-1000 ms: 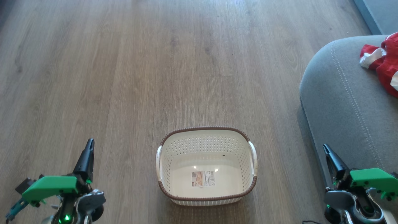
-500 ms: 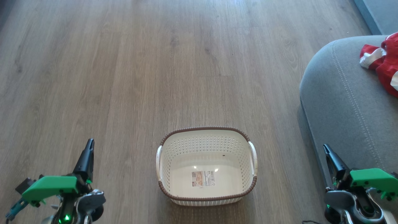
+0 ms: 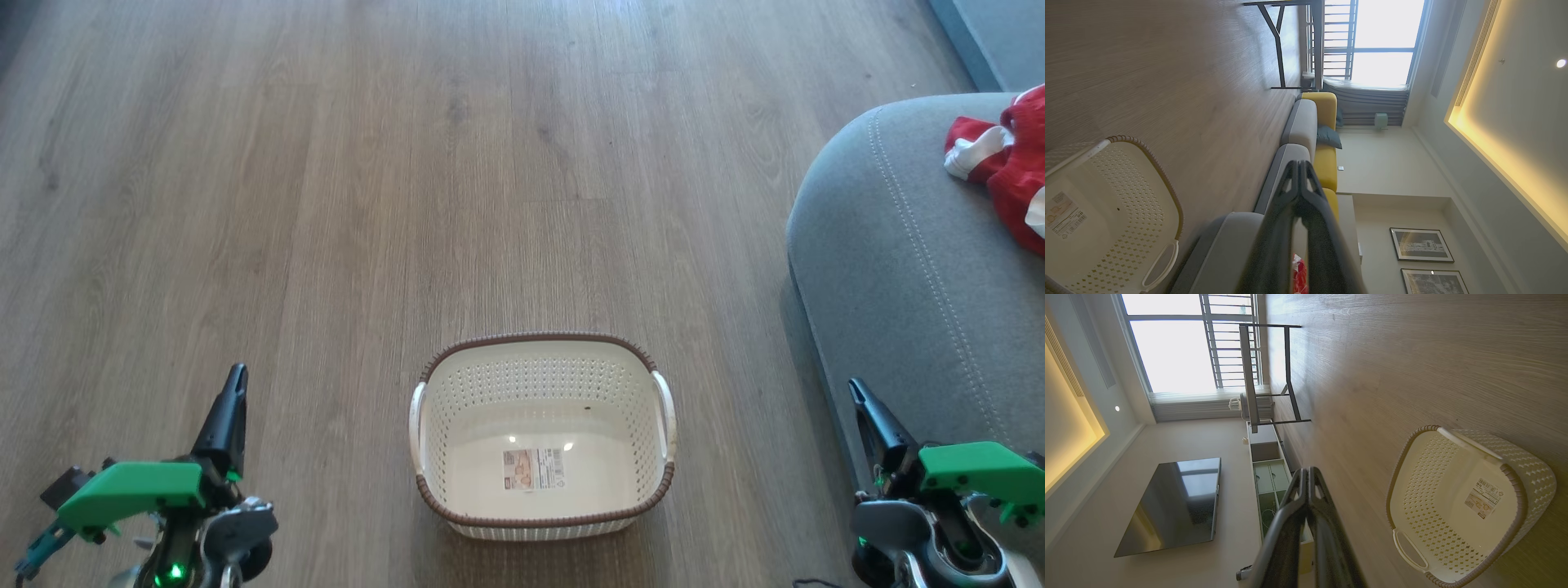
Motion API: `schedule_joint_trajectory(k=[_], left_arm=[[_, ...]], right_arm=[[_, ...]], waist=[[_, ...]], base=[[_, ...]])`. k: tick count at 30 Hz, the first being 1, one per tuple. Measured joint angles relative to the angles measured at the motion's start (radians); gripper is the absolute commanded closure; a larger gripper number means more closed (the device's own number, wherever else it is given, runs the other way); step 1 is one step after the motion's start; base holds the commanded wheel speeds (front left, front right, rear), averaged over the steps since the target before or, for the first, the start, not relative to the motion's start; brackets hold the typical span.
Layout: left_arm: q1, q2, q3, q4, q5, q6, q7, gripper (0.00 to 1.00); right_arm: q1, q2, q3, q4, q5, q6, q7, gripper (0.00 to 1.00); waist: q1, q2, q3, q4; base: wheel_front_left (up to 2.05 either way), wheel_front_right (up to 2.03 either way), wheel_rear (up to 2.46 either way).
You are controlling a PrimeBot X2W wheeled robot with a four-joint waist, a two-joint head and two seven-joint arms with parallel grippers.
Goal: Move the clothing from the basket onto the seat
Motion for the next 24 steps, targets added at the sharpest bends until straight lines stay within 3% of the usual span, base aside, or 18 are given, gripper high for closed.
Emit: schedule_joint_trajectory(k=[24], left_arm=[[0.0, 0.0, 0.0, 0.0, 0.0, 0.0, 0.0, 1.0]], right_arm=[[0.0, 0.0, -0.001, 0.0, 0.0, 0.0, 0.001, 1.0]], waist=[[0.0001, 0.0, 0.0, 0.0]], base=[[0.0, 0.0, 0.0]])
